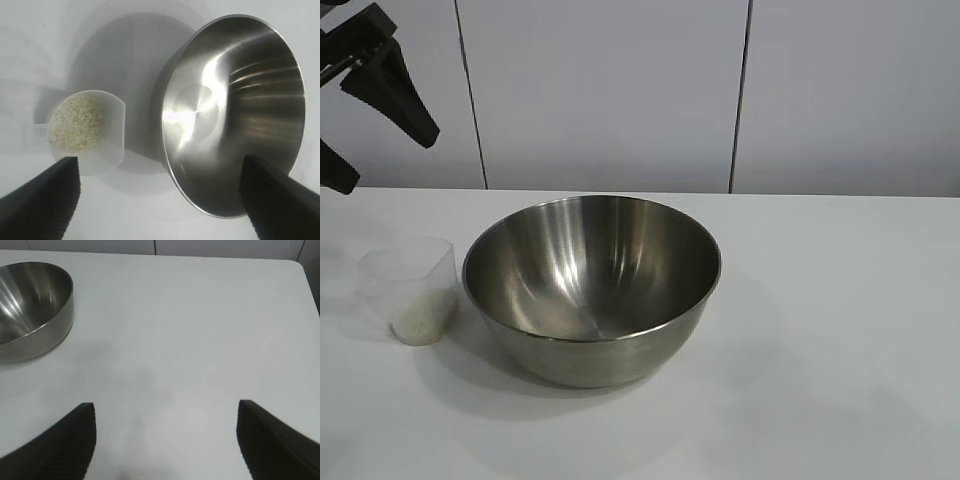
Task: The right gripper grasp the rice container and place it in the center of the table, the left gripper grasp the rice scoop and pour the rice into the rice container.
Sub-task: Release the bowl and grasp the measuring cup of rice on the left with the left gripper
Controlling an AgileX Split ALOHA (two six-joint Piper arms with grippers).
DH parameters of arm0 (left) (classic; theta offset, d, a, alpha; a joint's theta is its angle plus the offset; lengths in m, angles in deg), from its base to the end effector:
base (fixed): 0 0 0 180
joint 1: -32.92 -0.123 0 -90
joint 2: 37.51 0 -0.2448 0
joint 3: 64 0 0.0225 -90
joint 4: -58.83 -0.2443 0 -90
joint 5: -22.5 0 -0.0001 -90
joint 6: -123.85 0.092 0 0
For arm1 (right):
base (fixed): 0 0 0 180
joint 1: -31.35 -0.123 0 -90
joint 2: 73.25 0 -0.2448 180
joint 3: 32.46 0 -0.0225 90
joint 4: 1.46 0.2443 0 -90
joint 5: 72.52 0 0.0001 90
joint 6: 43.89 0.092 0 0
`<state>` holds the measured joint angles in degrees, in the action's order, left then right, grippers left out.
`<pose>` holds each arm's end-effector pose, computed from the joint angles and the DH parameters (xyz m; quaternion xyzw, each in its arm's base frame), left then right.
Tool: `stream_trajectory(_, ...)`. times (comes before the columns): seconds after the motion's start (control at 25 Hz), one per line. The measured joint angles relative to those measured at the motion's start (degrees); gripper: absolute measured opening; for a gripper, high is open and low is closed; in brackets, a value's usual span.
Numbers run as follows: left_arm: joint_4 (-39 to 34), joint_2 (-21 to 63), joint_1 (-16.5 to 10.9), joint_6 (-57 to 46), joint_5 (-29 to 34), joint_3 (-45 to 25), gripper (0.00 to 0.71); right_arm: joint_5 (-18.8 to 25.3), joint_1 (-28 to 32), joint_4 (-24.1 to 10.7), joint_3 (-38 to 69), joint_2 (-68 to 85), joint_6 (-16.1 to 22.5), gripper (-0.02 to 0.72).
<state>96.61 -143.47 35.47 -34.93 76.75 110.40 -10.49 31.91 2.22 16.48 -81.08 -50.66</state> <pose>0.3286 -0.0605 0.2149 0.0414 0.9507 -0.2614 0.1614 0.0300 0.0049 0.2648 -0.0481 0.8590 -0.0005 0.5098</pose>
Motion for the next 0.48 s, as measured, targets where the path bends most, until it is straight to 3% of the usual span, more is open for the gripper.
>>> stream_trajectory(0.24,0.1,0.0,0.0,0.0,-0.4,0.0,0.624,0.0,-0.2,-0.5,0.0,0.0,1.0,0.537)
stream_trajectory(0.48,0.1,0.0,0.0,0.0,-4.6,0.7,0.624,-0.1,-0.2,-0.6,0.0,0.0,1.0,0.537)
